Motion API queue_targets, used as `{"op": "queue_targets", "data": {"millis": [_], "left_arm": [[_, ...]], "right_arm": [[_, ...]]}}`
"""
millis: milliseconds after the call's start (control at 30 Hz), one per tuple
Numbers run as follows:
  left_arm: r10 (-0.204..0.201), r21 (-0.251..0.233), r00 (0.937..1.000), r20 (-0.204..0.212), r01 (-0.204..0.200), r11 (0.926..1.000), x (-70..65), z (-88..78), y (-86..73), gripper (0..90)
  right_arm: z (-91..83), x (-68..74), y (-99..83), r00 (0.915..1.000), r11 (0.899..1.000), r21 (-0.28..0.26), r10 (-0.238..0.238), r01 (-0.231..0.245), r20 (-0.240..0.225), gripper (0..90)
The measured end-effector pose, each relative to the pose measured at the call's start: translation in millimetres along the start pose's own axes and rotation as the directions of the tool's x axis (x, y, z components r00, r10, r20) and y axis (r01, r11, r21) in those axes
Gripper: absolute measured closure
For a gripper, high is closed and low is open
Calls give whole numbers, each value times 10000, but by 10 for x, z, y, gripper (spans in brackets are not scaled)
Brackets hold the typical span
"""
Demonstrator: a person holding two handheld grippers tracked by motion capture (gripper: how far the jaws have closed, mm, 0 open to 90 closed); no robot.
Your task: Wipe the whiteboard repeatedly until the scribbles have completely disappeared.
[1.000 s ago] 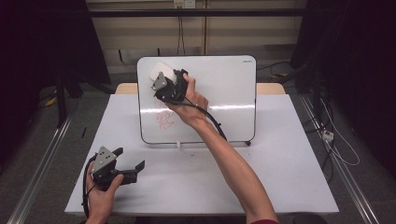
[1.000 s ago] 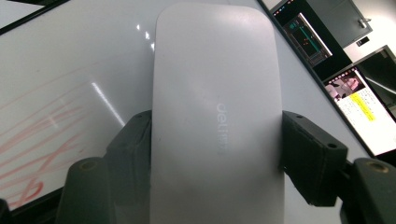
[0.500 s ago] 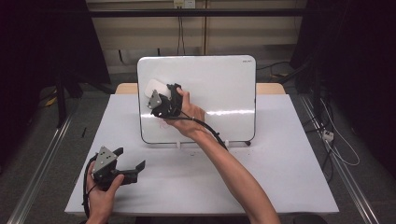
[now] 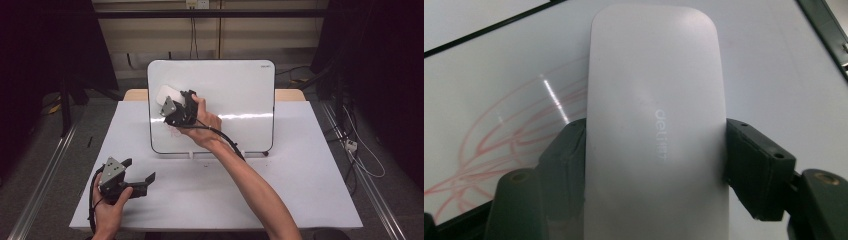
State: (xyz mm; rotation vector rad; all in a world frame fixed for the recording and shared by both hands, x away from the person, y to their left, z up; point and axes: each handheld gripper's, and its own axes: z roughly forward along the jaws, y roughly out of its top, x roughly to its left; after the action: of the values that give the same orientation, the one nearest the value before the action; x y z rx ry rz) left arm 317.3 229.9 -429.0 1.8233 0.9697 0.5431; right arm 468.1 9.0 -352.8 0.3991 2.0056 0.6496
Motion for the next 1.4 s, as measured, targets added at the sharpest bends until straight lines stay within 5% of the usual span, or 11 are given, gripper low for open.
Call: {"op": "queue_targets", "data": {"millis": [433, 833, 1400], "left_arm": [[-91, -60, 10000, 9, 91, 9999, 18, -4, -3, 47], [-11, -6, 10000, 21, 11, 10000, -2, -1, 5, 47], [-55, 3, 10000, 31, 55, 10000, -2, 25, 9, 48]], "right_arm": [[55, -342, 65, 9960, 9977, 83, 668, -675, 597, 315], [29, -148, 14, 9961, 9994, -125, 342, -333, 817, 313], [-39, 308, -55, 9997, 9995, -250, -174, 169, -172, 318]]}}
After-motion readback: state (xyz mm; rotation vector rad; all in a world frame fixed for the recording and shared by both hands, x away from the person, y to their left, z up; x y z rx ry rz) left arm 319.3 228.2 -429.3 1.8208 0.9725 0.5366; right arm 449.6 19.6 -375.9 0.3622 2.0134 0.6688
